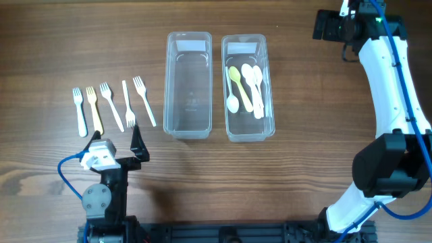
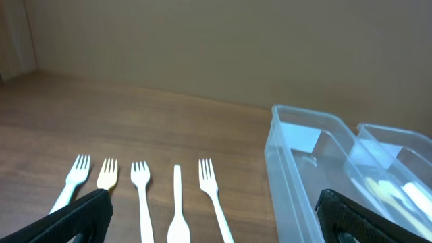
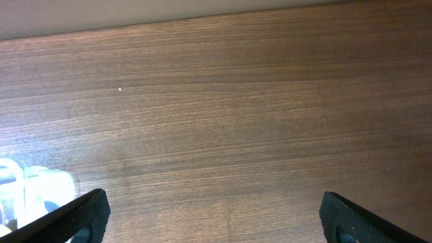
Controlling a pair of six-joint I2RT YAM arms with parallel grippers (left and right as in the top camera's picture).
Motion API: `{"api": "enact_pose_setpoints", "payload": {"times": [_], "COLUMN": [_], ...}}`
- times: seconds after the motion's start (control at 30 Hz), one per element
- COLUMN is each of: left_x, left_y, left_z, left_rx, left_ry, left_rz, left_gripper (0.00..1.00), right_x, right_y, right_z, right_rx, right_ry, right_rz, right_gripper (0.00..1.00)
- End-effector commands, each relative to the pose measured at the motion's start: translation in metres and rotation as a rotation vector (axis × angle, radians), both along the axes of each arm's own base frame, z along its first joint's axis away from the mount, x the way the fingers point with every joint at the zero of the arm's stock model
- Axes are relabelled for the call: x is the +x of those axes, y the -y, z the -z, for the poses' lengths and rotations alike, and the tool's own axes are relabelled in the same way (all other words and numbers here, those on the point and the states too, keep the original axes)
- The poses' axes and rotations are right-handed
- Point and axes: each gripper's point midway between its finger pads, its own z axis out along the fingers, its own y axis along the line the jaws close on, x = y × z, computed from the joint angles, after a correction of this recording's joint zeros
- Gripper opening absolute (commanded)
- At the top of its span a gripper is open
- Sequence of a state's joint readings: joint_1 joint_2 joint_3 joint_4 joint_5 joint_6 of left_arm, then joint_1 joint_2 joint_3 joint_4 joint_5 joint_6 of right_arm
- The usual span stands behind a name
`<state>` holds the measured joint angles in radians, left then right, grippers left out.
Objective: Pack container
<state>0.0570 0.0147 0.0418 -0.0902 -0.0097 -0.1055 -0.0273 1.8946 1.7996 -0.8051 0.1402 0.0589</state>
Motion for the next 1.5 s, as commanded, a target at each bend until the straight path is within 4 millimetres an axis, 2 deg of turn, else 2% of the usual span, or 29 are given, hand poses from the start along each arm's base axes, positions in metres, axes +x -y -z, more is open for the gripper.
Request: {"api": "enact_pose_setpoints", "payload": {"times": [0.0,0.1,0.2,0.23,0.33,0.4,0.47,0.57,0.6,0.67,0.77,0.87,1.0,1.03,1.07,1.17,1.47], "left_x": [-0.002,-0.005,0.006,0.015,0.058,0.087,0.117,0.153,0.172,0.192,0.205,0.203,0.205,0.206,0.206,0.206,0.198], "left_y": [-0.003,-0.014,-0.019,-0.020,-0.023,-0.025,-0.027,-0.030,-0.029,-0.029,-0.015,0.005,0.005,0.005,0.005,0.005,0.006], "left_z": [-0.021,-0.054,-0.093,-0.106,-0.142,-0.155,-0.156,-0.140,-0.128,-0.101,-0.056,-0.020,0.012,0.018,0.026,0.042,0.106], "left_rx": [-0.003,-0.027,-0.027,-0.027,-0.027,-0.029,-0.031,-0.034,-0.040,-0.048,-0.093,-0.162,-0.174,-0.175,-0.178,-0.186,-0.290], "left_ry": [0.045,0.075,-0.010,-0.064,-0.244,-0.360,-0.510,-0.675,-0.713,-0.764,-0.874,-0.989,-1.070,-1.084,-1.104,-1.141,-1.308], "left_rz": [-0.019,-0.085,-0.107,-0.111,-0.109,-0.110,-0.110,-0.111,-0.100,-0.093,-0.015,0.082,0.081,0.080,0.079,0.075,-0.003], "left_gripper": [1.00,1.00,1.00,1.00,1.00,1.00,1.00,1.00,1.00,1.00,1.00,1.00,0.99,0.97,0.81,0.75,0.77], "right_x": [-0.001,-0.001,-0.001,-0.001,-0.001,-0.001,-0.001,-0.001,-0.001,-0.001,-0.001,-0.001,-0.001,-0.001,-0.001,-0.001,-0.001], "right_y": [0.003,0.003,0.003,0.003,0.003,0.003,0.003,0.003,0.003,0.003,0.003,0.003,0.003,0.003,0.003,0.003,0.003], "right_z": [0.002,0.002,0.002,0.002,0.002,0.002,0.002,0.002,0.002,0.002,0.002,0.002,0.002,0.002,0.002,0.002,0.002], "right_rx": [-0.020,-0.019,-0.019,-0.020,-0.020,-0.019,-0.020,-0.020,-0.020,-0.020,-0.020,-0.020,-0.020,-0.020,-0.020,-0.019,-0.020], "right_ry": [-0.008,-0.007,-0.007,-0.008,-0.008,-0.007,-0.008,-0.008,-0.008,-0.007,-0.008,-0.008,-0.008,-0.008,-0.008,-0.007,-0.007], "right_rz": [0.006,0.007,0.007,0.006,0.006,0.007,0.006,0.006,0.006,0.006,0.006,0.006,0.006,0.006,0.006,0.007,0.006], "right_gripper": [1.00,1.00,1.00,1.00,1.00,1.00,1.00,1.00,1.00,1.00,1.00,1.00,1.00,1.00,1.00,1.00,1.00]}}
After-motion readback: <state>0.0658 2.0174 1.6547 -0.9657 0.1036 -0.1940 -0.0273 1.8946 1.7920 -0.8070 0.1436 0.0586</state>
